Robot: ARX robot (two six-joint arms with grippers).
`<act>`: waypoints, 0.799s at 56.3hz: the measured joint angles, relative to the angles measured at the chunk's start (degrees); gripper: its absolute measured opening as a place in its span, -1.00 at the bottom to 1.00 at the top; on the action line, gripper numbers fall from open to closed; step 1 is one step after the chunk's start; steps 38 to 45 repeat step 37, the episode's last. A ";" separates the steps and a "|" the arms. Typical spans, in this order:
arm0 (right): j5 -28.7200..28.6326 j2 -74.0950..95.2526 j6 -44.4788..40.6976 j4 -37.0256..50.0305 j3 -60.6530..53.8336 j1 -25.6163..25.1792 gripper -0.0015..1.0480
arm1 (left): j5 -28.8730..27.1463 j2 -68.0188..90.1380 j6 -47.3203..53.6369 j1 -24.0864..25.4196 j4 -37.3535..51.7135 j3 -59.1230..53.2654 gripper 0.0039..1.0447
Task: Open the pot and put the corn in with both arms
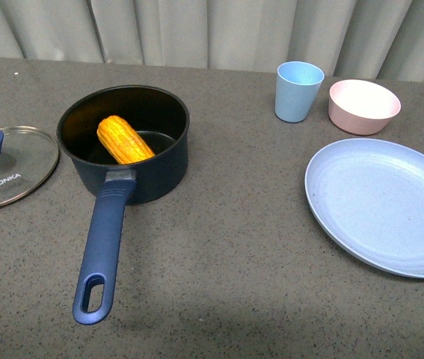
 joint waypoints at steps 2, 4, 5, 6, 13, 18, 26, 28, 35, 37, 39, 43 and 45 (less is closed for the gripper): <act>0.00 0.00 0.00 0.00 0.00 0.00 0.58 | 0.00 -0.02 0.00 0.00 0.00 0.00 0.88; 0.00 0.00 0.00 0.00 0.00 0.00 0.68 | 0.02 0.00 0.00 0.00 0.00 0.00 0.88; 0.00 0.00 0.02 0.00 0.00 0.00 0.78 | 0.00 0.00 0.00 0.00 0.00 0.00 0.88; 0.00 0.00 0.02 0.00 0.00 0.00 0.84 | 0.00 0.00 0.00 0.00 0.00 0.00 0.88; 0.02 0.00 0.09 0.00 0.00 0.02 0.81 | 0.02 -0.02 0.00 0.00 0.00 0.00 0.88; 0.00 0.00 0.09 0.00 0.00 0.00 0.82 | 0.00 0.00 0.00 0.00 0.00 0.00 0.88; 0.00 0.00 0.07 0.00 0.00 0.00 0.82 | 0.00 0.00 0.00 0.00 0.00 0.00 0.88; 0.02 0.00 0.09 0.00 0.00 0.00 0.82 | 0.00 -0.02 0.00 0.00 0.00 0.00 0.88; 0.02 0.00 0.07 0.00 0.00 0.00 0.82 | 0.00 0.00 0.00 0.00 0.00 0.00 0.88; 0.00 0.00 0.09 0.00 0.00 0.00 0.82 | 0.00 0.00 0.00 0.00 0.00 0.00 0.88; 0.00 0.00 0.09 0.00 0.00 0.00 0.82 | 0.00 0.00 0.00 0.00 0.00 0.00 0.88; 0.00 0.00 0.09 0.00 0.00 0.00 0.82 | 0.00 0.00 0.00 0.00 0.00 0.00 0.88; 0.00 0.00 0.09 0.00 0.00 0.00 0.82 | 0.00 0.00 0.00 0.00 0.00 0.00 0.88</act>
